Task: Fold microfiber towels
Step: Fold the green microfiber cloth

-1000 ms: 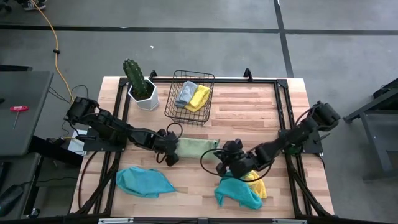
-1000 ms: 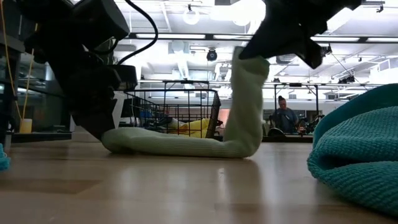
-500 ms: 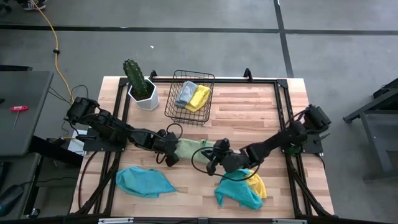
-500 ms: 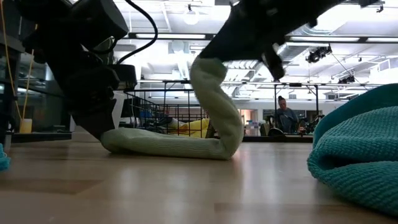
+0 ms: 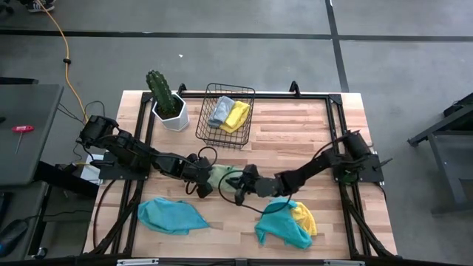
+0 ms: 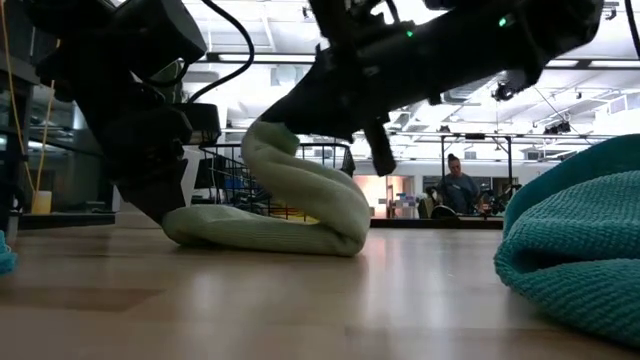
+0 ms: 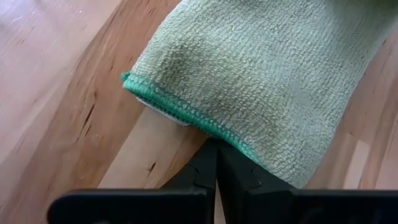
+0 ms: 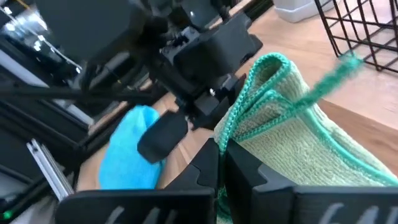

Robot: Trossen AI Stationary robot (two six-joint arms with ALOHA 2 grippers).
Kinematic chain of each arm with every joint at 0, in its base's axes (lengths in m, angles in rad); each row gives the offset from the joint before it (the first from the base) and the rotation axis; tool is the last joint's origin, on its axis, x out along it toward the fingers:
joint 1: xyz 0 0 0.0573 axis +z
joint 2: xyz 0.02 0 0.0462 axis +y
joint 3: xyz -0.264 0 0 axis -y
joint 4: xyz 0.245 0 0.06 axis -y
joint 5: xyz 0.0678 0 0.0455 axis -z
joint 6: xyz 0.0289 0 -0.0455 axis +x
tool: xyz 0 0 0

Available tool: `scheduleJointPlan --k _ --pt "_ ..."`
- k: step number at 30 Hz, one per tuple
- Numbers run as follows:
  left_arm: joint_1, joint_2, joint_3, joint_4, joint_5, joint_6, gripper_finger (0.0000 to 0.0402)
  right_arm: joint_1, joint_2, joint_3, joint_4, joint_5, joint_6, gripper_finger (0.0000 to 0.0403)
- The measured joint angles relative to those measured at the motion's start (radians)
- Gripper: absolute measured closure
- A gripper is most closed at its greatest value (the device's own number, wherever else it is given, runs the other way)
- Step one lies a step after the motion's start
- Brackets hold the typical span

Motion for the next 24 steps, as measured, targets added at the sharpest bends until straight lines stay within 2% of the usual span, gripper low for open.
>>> scheduleJointPlan --k 3,10,19,24 --pt "0.0 0.0 0.0 0.001 0.0 0.0 0.0402 -0.012 0.021 0.0 0.048 -0.002 0.001 0.0403" --pt "0.0 0.0 0.0 0.002 -0.001 0.0 0.0402 -0.027 0.054 0.0 0.051 0.004 0.058 0.0403" --pt "0.0 0.0 0.0 0.004 -0.002 0.0 0.0402 -0.032 0.059 0.0 0.063 0.01 0.044 0.0401" --pt "0.0 0.0 0.0 0.005 -0.004 0.0 0.0402 -0.044 0.059 0.0 0.104 -0.018 0.017 0.036"
